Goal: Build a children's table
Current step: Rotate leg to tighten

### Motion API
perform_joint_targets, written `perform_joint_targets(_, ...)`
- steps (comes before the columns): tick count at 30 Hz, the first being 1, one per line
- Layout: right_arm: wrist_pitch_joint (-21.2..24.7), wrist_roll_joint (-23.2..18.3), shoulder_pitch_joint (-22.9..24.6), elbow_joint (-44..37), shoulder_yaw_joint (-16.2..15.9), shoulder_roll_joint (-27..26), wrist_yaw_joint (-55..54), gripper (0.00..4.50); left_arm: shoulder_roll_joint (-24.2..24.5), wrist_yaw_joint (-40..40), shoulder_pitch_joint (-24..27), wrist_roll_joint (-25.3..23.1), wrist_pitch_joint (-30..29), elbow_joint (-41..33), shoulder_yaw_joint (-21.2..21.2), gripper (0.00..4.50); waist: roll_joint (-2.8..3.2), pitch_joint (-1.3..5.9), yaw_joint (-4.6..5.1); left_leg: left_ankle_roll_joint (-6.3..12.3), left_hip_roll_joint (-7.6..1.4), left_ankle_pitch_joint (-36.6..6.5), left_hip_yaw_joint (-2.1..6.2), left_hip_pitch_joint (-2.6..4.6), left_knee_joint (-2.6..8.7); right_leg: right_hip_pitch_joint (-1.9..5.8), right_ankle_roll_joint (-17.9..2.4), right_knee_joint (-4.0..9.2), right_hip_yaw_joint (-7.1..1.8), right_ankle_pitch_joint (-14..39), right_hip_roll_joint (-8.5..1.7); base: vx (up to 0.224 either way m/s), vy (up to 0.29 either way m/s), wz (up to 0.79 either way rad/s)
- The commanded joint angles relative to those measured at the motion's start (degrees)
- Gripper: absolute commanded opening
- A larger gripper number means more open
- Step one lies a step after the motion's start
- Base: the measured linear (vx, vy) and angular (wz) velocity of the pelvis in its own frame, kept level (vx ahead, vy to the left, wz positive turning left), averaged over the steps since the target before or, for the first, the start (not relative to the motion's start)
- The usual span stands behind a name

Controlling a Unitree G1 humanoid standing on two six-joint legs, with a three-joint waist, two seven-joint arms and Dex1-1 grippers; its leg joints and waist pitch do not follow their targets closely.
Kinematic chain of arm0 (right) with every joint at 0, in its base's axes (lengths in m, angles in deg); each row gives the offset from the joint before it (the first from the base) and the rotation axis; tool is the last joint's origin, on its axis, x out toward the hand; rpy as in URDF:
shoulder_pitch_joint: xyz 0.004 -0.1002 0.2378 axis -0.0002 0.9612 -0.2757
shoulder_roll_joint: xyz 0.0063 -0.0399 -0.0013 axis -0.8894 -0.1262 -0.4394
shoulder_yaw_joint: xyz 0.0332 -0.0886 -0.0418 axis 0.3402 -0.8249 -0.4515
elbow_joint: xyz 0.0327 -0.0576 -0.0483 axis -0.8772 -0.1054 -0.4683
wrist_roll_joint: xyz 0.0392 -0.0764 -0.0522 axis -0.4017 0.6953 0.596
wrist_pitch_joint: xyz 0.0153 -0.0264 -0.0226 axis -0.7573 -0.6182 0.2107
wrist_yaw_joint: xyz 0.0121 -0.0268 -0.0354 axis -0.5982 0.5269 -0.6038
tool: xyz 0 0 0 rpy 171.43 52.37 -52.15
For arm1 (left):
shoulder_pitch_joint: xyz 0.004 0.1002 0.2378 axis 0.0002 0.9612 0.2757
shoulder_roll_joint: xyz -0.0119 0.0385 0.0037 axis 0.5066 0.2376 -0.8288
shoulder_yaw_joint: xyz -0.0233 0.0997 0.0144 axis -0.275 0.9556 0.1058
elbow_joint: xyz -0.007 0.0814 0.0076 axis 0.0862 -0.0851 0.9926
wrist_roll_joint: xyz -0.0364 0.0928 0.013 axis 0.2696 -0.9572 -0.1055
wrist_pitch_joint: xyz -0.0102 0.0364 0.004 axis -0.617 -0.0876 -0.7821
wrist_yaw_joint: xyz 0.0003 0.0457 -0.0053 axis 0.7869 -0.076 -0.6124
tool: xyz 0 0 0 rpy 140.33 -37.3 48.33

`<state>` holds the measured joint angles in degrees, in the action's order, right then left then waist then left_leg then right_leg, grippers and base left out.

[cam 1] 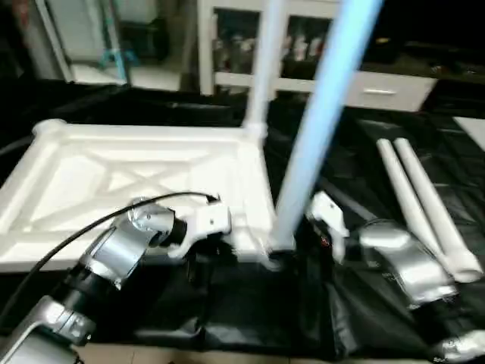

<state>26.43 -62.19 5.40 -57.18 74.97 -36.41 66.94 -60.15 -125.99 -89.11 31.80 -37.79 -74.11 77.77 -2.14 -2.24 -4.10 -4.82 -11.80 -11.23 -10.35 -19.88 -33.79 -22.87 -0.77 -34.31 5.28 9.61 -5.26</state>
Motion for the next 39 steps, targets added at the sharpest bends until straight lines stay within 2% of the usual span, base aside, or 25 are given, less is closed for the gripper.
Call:
perform_joint_targets(1, 1.28, 2.81, -2.18, 4.40, 2.99, -2.89, -12.20, 2.72, -6.21, 6.31, -0.17, -0.36, -1.21, 2.73, 1.44, 0.00, 0.20, 2.46, 0.31, -1.26, -1.49, -18.62, 0.79, 0.48, 4.62, 2.03, -7.76, 5.21, -2.64, 25.93, -3.30, 0.000, 0.000, 0.00)
perform_joint_targets(2, 3.03, 2.33, -2.55, 5.72, 4.58, -5.63, -17.19, 2.72, -9.65, 12.81, -1.43, -0.71, -4.09, 5.30, -0.80, 0.00, 0.36, 2.50, 0.46, -1.41, -1.40, -19.29, 0.74, 0.72, 4.54, 1.79, -7.62, 5.35, -2.60, 26.88, -3.28, 0.000, 0.000, 0.00)
perform_joint_targets(3, 3.35, 2.34, -2.69, 6.18, 5.05, -6.71, -19.23, 2.72, -10.96, 15.44, -1.92, -0.75, -5.18, 6.25, -1.79, 0.00, 0.17, 2.60, 0.75, -1.85, -1.36, -19.73, 0.95, 0.70, 4.43, 1.93, -7.24, 5.50, -2.41, 28.02, -3.37, 0.000, 0.000, 0.00)
perform_joint_targets(4, 4.18, 2.47, -3.14, 7.64, 6.50, -10.12, -25.78, 2.72, -15.00, 23.60, -3.50, -0.74, -8.79, 9.19, -5.01, 0.00, 0.46, 2.76, 0.85, -1.98, -1.38, -19.57, 0.93, 0.62, 4.35, 1.83, -7.46, 5.32, -2.56, 27.34, -3.47, 0.000, 0.000, 0.00)
perform_joint_targets(6, 4.59, 3.35, -4.02, 10.06, 8.17, -14.13, -34.21, 2.72, -19.00, 31.63, -5.26, -0.39, -10.26, 12.51, -8.29, 0.00, 0.14, 2.67, 1.19, -1.74, -1.17, -20.07, 1.04, 0.46, 4.37, 1.70, -6.51, 5.87, -2.18, 28.35, -3.29, 0.000, 0.000, 0.00)
perform_joint_targets(8, 3.09, 4.70, -4.92, 12.60, 10.50, -17.15, -44.09, 2.72, -21.15, 36.77, -6.43, -0.94, -8.99, 15.11, -9.88, 0.00, 0.04, 2.66, 1.19, -0.91, -0.93, -20.41, 1.12, 0.42, 4.34, 1.66, -5.30, 6.21, -1.99, 29.41, -3.28, 0.000, 0.000, 0.00)
perform_joint_targets(9, 3.09, 4.70, -4.92, 12.60, 10.50, -17.15, -44.09, 2.72, -21.15, 36.77, -6.43, -0.94, -8.99, 15.11, -9.88, 0.00, 0.03, 2.60, 1.20, -0.56, -0.84, -20.42, 0.97, 0.51, 4.29, 1.40, -4.92, 6.44, -2.04, 30.24, -3.35, 0.000, 0.000, 0.00)
perform_joint_targets(10, -0.25, 4.39, -6.05, 15.17, 13.16, -21.30, -53.65, 2.72, -23.35, 42.92, -7.80, -2.00, -5.84, 18.66, -10.76, 0.00, 0.13, 2.58, 1.24, -0.37, -0.69, -20.65, 0.88, 0.81, 4.19, 0.97, -4.14, 6.86, -2.05, 31.88, -3.36, 0.000, 0.000, 0.00)
perform_joint_targets(13, -3.51, 4.60, -7.17, 17.19, 13.99, -24.33, -58.17, 2.72, -25.29, 46.67, -8.66, -3.12, -3.22, 20.79, -11.52, 0.00, 0.33, 2.74, 1.04, -0.08, -0.69, -20.21, 0.99, 0.76, 4.28, 0.98, -2.60, 6.92, -1.86, 31.55, -3.29, 0.000, 0.000, 0.00)
perform_joint_targets(15, -4.68, 4.56, -8.11, 18.35, 13.95, -25.40, -57.03, 2.72, -25.59, 46.54, -8.93, -4.09, -2.89, 21.01, -10.97, 0.00, 0.56, 2.84, 0.92, 0.32, -0.87, -19.47, 1.03, 0.55, 4.59, 1.27, -2.97, 6.61, -1.99, 28.77, -3.25, 0.000, 0.000, 0.00)
perform_joint_targets(16, -5.50, 4.51, -8.60, 18.64, 13.92, -25.61, -55.71, 2.72, -25.50, 46.01, -8.97, -4.26, -2.97, 20.95, -10.69, 0.00, 0.51, 3.02, 1.00, 0.46, -0.99, -18.09, 1.14, -0.09, 4.84, 1.87, -3.53, 6.11, -2.09, 25.91, -3.33, 0.000, 0.000, 0.00)
perform_joint_targets(17, -6.33, 4.52, -9.01, 18.77, 14.06, -25.84, -54.98, 2.72, -25.35, 45.86, -9.07, -4.34, -2.99, 21.02, -10.36, 0.00, 0.60, 3.08, 0.93, 0.45, -1.04, -17.24, 1.16, -0.22, 4.88, 1.99, -3.84, 5.89, -2.15, 24.36, -3.32, 0.000, 0.000, 0.00)
perform_joint_targets(18, -6.38, 4.53, -9.03, 18.77, 14.07, -25.86, -54.94, 2.72, -25.35, 45.85, -9.08, -4.35, -2.99, 21.03, -10.35, 0.00, 0.68, 3.12, 0.85, 0.49, -1.08, -16.65, 1.07, -0.18, 4.88, 1.91, -4.26, 5.73, -2.26, 22.78, -3.26, 0.000, 0.000, 0.00)
perform_joint_targets(19, -8.21, 4.66, -9.17, 17.73, 13.91, -25.43, -53.45, 2.72, -24.71, 44.82, -8.93, -4.06, -3.10, 20.81, -10.00, 0.00, 0.72, 3.18, 0.76, 0.72, -1.11, -15.16, 0.81, -0.14, 4.76, 1.91, -5.97, 5.23, -2.50, 18.54, -3.19, 0.000, 0.000, 0.00)
perform_joint_targets(22, -10.71, 4.84, -8.66, 15.68, 12.94, -24.19, -50.13, 2.72, -23.74, 42.94, -8.63, -3.54, -2.59, 20.83, -9.55, 0.00, 0.56, 3.31, 0.60, 1.46, -1.12, -13.90, 0.45, -0.05, 4.53, 1.93, -7.76, 4.91, -2.69, 16.00, -3.15, 0.000, 0.000, 0.00)
perform_joint_targets(24, -11.54, 4.54, -8.40, 14.81, 12.94, -23.44, -48.94, 3.42, -23.16, 41.11, -8.33, -3.32, -1.47, 20.84, -9.16, 0.00, 0.46, 3.63, 0.27, 2.92, -0.98, -9.63, 0.29, -0.51, 4.24, 2.48, -9.20, 4.26, -2.81, 11.37, -3.25, 0.000, 0.000, 0.00)
perform_joint_targets(25, -11.97, 3.41, -8.12, 13.32, 13.59, -22.16, -47.22, 3.44, -22.26, 38.79, -7.50, -3.17, -1.23, 20.19, -9.13, 0.00, 0.63, 3.65, 0.26, 3.69, -0.97, -7.77, 0.24, -0.73, 4.13, 2.64, -9.83, 3.92, -2.86, 9.23, -3.23, 0.000, 0.000, 0.00)
perform_joint_targets(27, -12.00, 3.27, -8.08, 13.04, 13.70, -21.85, -46.90, 3.50, -22.01, 38.13, -7.29, -3.14, -1.11, 19.98, -9.01, 0.00, 0.61, 3.50, 0.57, 4.53, -1.01, -6.95, 0.35, -1.25, 4.24, 2.99, -9.67, 3.84, -2.75, 8.53, -3.18, 0.000, 0.000, 0.00)
perform_joint_targets(28, -11.46, 2.74, -7.84, 11.17, 14.12, -19.31, -44.26, 3.62, -19.71, 33.31, -5.71, -3.04, -1.09, 18.14, -7.72, 0.00, 0.80, 3.50, 0.71, 4.30, -1.05, -7.28, 0.56, -1.24, 4.36, 3.19, -9.30, 4.00, -2.58, 10.66, -3.23, 0.000, 0.000, 0.00)
perform_joint_targets(31, -9.59, 1.63, -7.29, 8.38, 14.38, -14.40, -37.33, 3.91, -14.91, 25.76, -3.43, -3.30, -2.19, 15.20, -4.82, 0.00, 0.97, 3.40, 0.70, 4.18, -1.29, -8.46, 0.17, -0.30, 4.14, 2.49, -10.78, 4.02, -2.89, 10.47, -2.99, 0.000, 0.000, 0.00)
perform_joint_targets(33, -7.30, 0.36, -6.54, 6.41, 13.42, -10.73, -29.89, 3.99, -12.04, 20.67, -2.18, -2.69, -2.26, 13.08, -3.31, 0.00, 1.12, 3.39, 0.52, 4.09, -1.49, -9.24, 0.30, -0.30, 4.31, 2.69, -11.40, 3.82, -2.89, 9.90, -3.03, 0.000, 0.000, 0.00)
perform_joint_targets(34, -6.55, 0.04, -6.26, 5.79, 12.97, -9.47, -27.13, 4.24, -11.11, 19.00, -1.82, -2.43, -2.40, 12.41, -2.89, 0.00, 1.14, 3.35, 0.56, 4.13, -1.50, -8.97, 0.21, -0.31, 4.26, 2.57, -11.89, 3.66, -2.94, 8.65, -2.93, 0.000, 0.000, 0.00)
perform_joint_targets(37, -2.69, -1.75, -4.09, 1.61, 9.86, -3.91, -15.70, 4.36, -7.36, 11.96, -0.60, -1.76, 0.86, 9.83, -0.80, 0.00, 1.16, 3.27, 0.50, 3.55, -1.60, -9.81, 0.22, -0.25, 4.35, 2.66, -12.41, 3.70, -2.98, 9.00, -3.06, 0.000, 0.000, 0.00)
perform_joint_targets(38, -2.69, -1.75, -4.09, 1.61, 9.86, -3.91, -15.70, 4.43, -7.36, 11.96, -0.60, -1.76, 0.86, 9.83, -0.80, 0.00, 1.11, 3.28, 0.38, 3.58, -1.59, -10.13, 0.25, -0.18, 4.34, 2.73, -12.36, 3.73, -2.93, 9.14, -2.98, 0.000, 0.000, 0.00)
perform_joint_targets(39, -0.11, -2.95, -2.13, -1.79, 6.62, 0.50, -7.68, 4.43, -5.12, 7.40, 0.15, -1.07, 1.81, 7.70, 0.22, 0.00, 1.15, 3.20, 0.24, 3.61, -1.62, -10.50, 0.25, -0.14, 4.41, 2.81, -12.30, 3.77, -2.97, 9.35, -3.01, 0.000, 0.000, 0.00)
